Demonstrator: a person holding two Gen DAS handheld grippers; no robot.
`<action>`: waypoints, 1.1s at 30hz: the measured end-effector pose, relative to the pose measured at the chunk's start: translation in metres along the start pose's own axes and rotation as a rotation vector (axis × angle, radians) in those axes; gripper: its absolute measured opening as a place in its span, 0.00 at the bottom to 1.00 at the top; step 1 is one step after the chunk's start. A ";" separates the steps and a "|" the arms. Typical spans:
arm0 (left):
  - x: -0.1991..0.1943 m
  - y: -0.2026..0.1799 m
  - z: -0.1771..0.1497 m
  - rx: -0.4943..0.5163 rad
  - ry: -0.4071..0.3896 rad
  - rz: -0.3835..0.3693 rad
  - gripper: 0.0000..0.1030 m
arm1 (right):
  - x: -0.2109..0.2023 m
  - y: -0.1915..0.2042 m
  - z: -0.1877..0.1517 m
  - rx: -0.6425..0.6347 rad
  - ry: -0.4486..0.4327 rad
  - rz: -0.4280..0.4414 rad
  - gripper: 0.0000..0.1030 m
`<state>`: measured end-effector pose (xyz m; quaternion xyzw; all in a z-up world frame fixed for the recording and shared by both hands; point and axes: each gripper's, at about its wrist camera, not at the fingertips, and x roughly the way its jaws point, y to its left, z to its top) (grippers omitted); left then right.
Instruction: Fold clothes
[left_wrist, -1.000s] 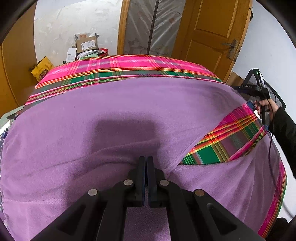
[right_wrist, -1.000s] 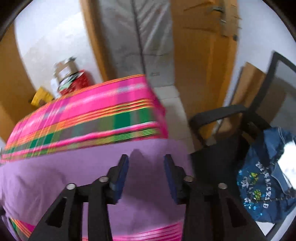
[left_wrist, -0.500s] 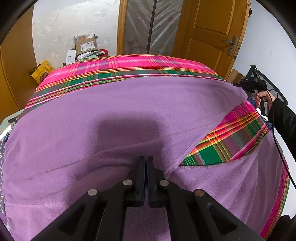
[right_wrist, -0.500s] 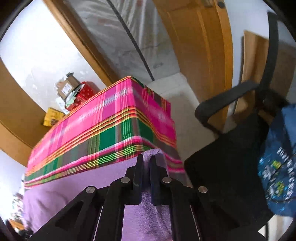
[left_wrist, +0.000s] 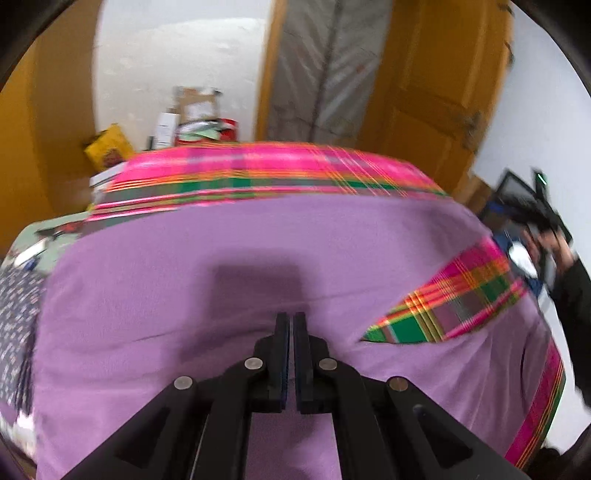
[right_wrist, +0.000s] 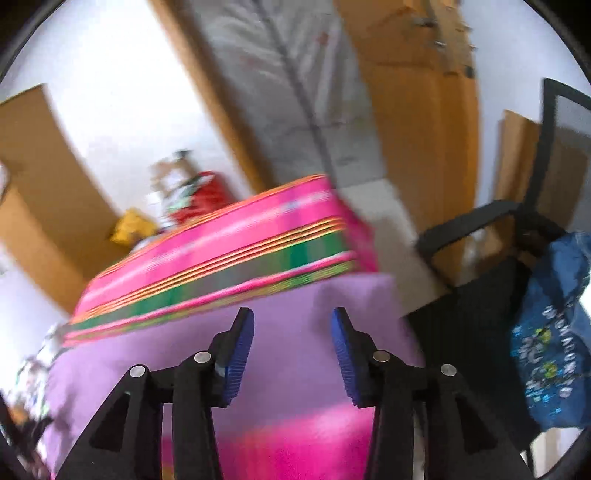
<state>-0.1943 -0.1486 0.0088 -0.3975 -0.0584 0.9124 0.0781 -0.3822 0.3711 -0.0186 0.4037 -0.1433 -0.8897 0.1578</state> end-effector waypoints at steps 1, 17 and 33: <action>-0.008 0.008 -0.002 -0.024 -0.012 0.017 0.00 | -0.007 0.009 -0.008 -0.014 0.001 0.026 0.44; -0.079 0.097 -0.095 -0.256 0.037 0.253 0.00 | -0.068 0.167 -0.141 -0.312 0.097 0.340 0.56; -0.123 0.145 -0.153 -0.405 0.037 0.303 0.00 | -0.135 0.171 -0.135 -0.371 -0.108 0.127 0.55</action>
